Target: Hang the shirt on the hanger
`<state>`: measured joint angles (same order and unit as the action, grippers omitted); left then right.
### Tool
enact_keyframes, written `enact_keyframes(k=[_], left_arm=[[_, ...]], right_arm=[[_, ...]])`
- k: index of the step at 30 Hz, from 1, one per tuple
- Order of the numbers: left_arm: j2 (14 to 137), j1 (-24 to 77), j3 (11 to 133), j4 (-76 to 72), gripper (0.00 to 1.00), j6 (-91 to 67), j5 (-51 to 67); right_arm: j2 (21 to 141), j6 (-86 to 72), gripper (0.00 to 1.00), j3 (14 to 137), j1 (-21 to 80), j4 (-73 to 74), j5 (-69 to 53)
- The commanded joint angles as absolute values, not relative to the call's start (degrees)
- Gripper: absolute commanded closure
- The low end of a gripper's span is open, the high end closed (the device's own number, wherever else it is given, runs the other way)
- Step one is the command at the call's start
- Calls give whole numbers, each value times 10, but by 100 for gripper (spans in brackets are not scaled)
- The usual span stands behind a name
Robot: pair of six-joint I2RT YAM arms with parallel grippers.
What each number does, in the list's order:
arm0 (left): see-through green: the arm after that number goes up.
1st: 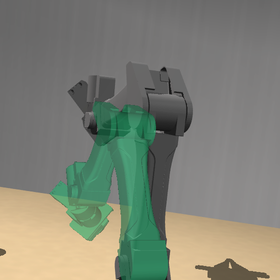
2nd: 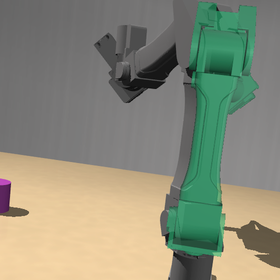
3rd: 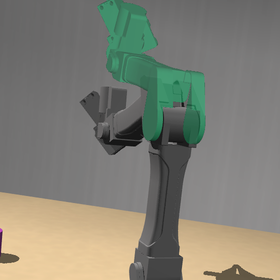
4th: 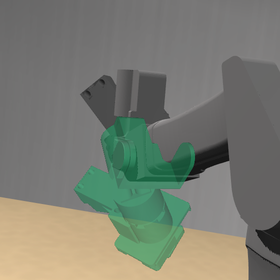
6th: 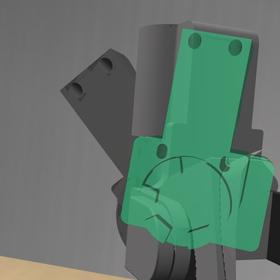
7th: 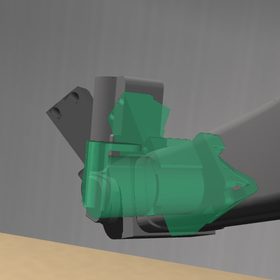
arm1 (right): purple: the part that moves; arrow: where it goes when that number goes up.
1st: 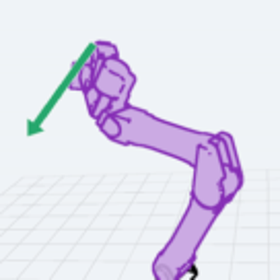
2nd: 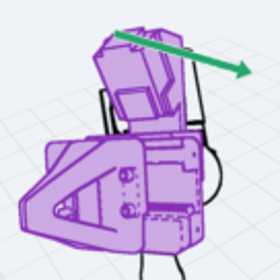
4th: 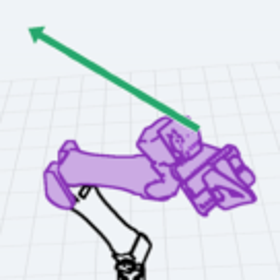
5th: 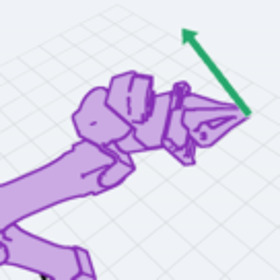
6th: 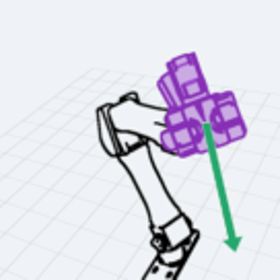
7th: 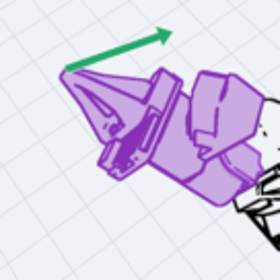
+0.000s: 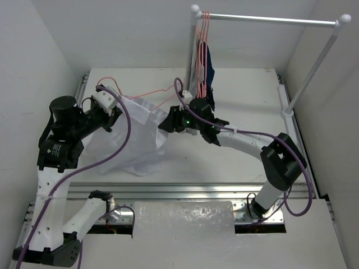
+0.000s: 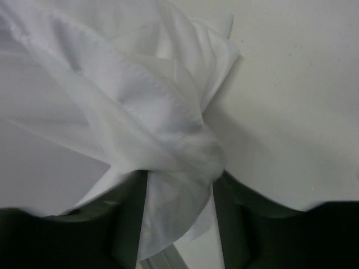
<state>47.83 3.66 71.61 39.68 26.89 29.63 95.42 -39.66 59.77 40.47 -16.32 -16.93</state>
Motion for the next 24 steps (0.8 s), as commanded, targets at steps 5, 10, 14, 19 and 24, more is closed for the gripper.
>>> enact_keyframes(k=[5,10,14,19,24], left_arm=[[463,31,743,409,100,291,301],[456,31,728,488,100,389,284],[453,31,690,519,100,457,285],[457,31,641,458,100,457,187],[482,35,609,404,100,461,112]], right_arm=[[912,-421,100,580,396,-229,-152],[784,-401,100,491,360,-214,-46],[737,-376,100,477,360,-185,-25],[708,-349,100,474,365,-179,-15],[722,-257,100,516,428,-164,30]])
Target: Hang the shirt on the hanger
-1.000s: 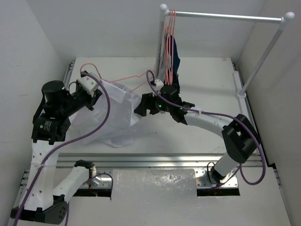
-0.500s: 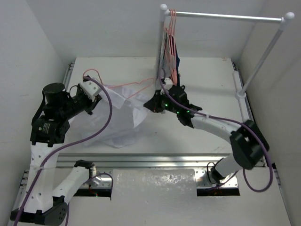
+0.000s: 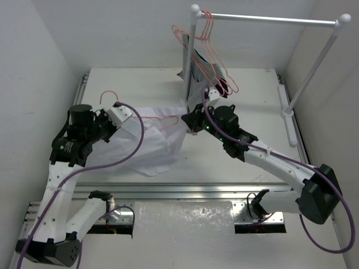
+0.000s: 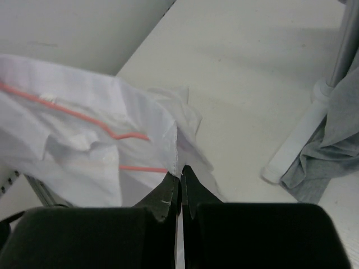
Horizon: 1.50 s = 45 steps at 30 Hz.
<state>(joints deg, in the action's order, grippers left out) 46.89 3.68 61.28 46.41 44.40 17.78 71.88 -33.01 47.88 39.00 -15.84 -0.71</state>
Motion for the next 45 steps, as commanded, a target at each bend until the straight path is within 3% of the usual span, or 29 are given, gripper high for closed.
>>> enact_keyframes(k=[1,3,6,18,24,27,28,29,30,31,35,37,39,40,41,43,45], left_arm=[[490,40,610,413,100,473,119],[483,40,606,431,100,506,165],[494,41,599,398,100,476,141],[552,57,593,281,100,330,192],[534,57,581,236,100,320,186],[533,57,582,244,100,332,192],[531,56,581,249,100,350,208],[524,56,578,260,100,363,219],[519,57,571,265,100,385,228],[513,57,569,275,100,396,245],[497,57,563,317,100,446,287],[498,57,563,341,100,475,312],[500,57,562,358,100,515,344],[496,57,562,379,100,531,358],[492,57,559,390,100,554,385],[488,57,562,395,100,561,404],[487,57,567,405,100,566,406]], right_arm=[[729,-244,100,527,435,-152,48],[742,-235,100,548,438,-136,54],[746,-227,100,549,440,-155,54],[820,-123,100,556,554,-300,-134],[812,-199,100,451,554,-436,-241],[787,-193,99,408,555,-431,-250],[778,-180,92,400,555,-412,-229],[760,-158,68,399,555,-355,-214],[749,-143,59,402,554,-322,-187],[725,-114,42,403,554,-295,-176],[645,-42,34,392,555,-197,-156],[615,1,36,403,554,-171,-186],[592,34,49,433,554,-133,-211],[591,46,58,443,554,-120,-225],[596,48,78,466,554,-113,-226],[613,46,91,493,554,-108,-202],[632,51,91,511,551,-111,-175]])
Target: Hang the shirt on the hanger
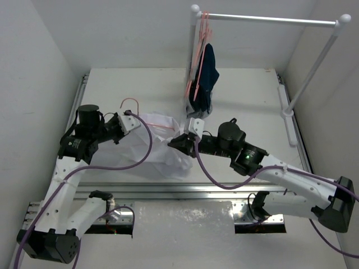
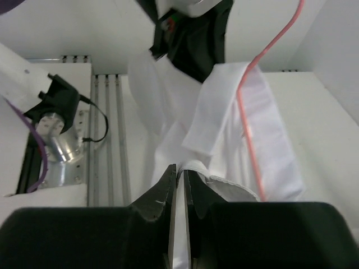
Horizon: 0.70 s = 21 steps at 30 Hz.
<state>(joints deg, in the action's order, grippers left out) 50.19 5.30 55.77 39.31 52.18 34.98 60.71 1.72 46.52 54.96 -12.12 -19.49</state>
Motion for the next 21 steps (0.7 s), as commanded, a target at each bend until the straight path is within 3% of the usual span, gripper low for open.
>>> enact_keyframes(k=[1,5,8,9,10,12,17,19,21], left_arm=[[487,57,569,404,100,566,405],[483,56,570,403,100,565,398],[481,56,563,389,100,552,383],[480,57,562,374,100,546,374],[479,57,559,364,100,537,369],[480,57,558,338,100,508,359],[486,56,562,293,100,466,342],[490,56,566,301,100,475,342],[490,56,570,342,100,521,378]], right_arm=[[644,52,90,522,548,-109,-167],[685,57,86,576,538,-68,-189],[654,55,81,548,538,-94,-299],[634,48,75,539,538,-98,-322],[627,43,59,531,537,-93,-318],[616,37,53,505,538,-80,-270],[613,18,21,473,537,-17,-205],[602,18,19,468,538,-13,-200],[581,33,30,471,537,-31,-182]])
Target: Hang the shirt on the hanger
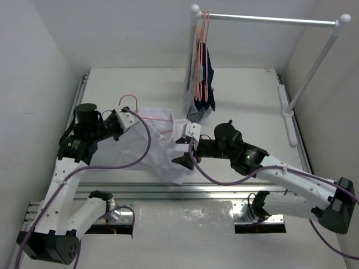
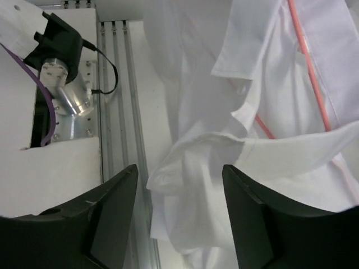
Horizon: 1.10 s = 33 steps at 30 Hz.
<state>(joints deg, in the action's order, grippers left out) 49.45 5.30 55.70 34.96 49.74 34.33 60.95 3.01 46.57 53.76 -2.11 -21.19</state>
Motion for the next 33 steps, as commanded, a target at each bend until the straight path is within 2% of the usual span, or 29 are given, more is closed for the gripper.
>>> enact_keyframes(k=[1,2,3,5,10,13,15,22,33], left_arm=[[487,57,568,352,100,534,387],[486,57,568,357,100,540,396],[487,57,569,363,100,540,403],[486,56,569,364,100,540,403],[480,56,573,361,100,531,406],[475,56,579,371,100,539,414],[475,56,582,384,100,549,424],[478,57,574,383,100,562,438],[483,56,577,377,100,555,446]], right_arm=[[578,39,40,480,538,-35,-178],[585,44,53,510,538,-34,-178],[594,53,75,531,538,-31,-184],[620,61,86,595,537,-11,-221],[735,81,86,711,534,44,-254],[786,72,81,743,505,65,-257],[815,43,81,749,462,63,-304],[860,54,81,785,436,73,-357],[860,58,89,748,436,55,-378]])
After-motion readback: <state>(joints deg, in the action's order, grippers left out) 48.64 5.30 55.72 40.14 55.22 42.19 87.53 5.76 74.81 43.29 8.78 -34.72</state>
